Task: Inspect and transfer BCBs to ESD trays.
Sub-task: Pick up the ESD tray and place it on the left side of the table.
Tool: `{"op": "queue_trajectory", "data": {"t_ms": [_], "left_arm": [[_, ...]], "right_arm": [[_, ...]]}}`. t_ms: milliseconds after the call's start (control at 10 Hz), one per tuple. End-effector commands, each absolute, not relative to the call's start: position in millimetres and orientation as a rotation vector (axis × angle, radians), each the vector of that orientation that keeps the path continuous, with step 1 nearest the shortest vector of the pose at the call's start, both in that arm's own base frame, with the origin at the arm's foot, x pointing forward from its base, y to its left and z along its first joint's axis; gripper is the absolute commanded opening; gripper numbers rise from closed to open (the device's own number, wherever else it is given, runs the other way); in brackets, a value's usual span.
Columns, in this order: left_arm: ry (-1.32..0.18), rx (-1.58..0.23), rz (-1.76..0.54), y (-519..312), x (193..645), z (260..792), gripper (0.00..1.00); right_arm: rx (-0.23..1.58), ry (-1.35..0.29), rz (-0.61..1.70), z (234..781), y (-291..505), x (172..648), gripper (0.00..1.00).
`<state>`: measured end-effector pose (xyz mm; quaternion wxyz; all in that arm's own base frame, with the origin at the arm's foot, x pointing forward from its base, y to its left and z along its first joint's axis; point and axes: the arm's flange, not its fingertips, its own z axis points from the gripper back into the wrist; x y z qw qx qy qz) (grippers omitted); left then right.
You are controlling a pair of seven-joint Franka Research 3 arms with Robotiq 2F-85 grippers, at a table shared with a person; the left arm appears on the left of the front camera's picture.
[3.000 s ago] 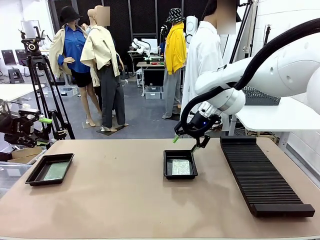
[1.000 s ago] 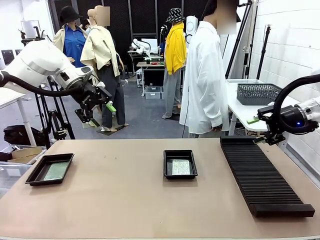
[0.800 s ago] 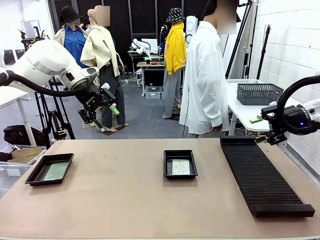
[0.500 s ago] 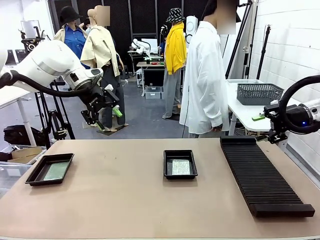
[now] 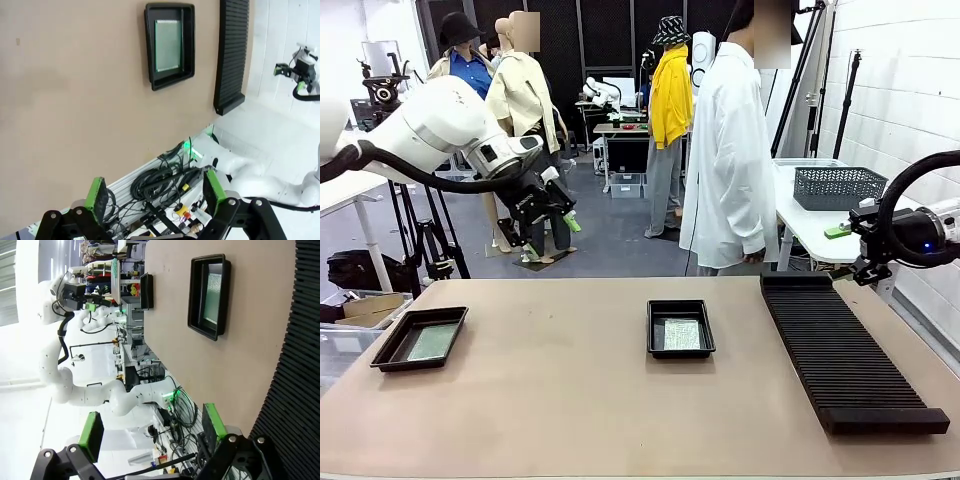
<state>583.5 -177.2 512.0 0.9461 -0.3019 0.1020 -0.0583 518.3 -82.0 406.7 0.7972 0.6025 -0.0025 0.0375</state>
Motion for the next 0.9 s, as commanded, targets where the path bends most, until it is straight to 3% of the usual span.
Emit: {"op": "queue_trajectory", "data": {"t_ms": [0, 400, 800], "left_arm": [[0.166, -0.567, -0.071, -187, 573, 509, 1.0], [0.151, -0.542, 0.0, -209, 569, 510, 1.0], [0.249, -0.48, -0.079, -242, 581, 493, 1.0]], "right_arm": [[1.281, -0.01, 0.065, 407, -82, 518, 1.0], [1.281, -0.01, 0.065, 407, -82, 518, 1.0], [1.281, -0.01, 0.065, 407, -82, 518, 1.0]]}}
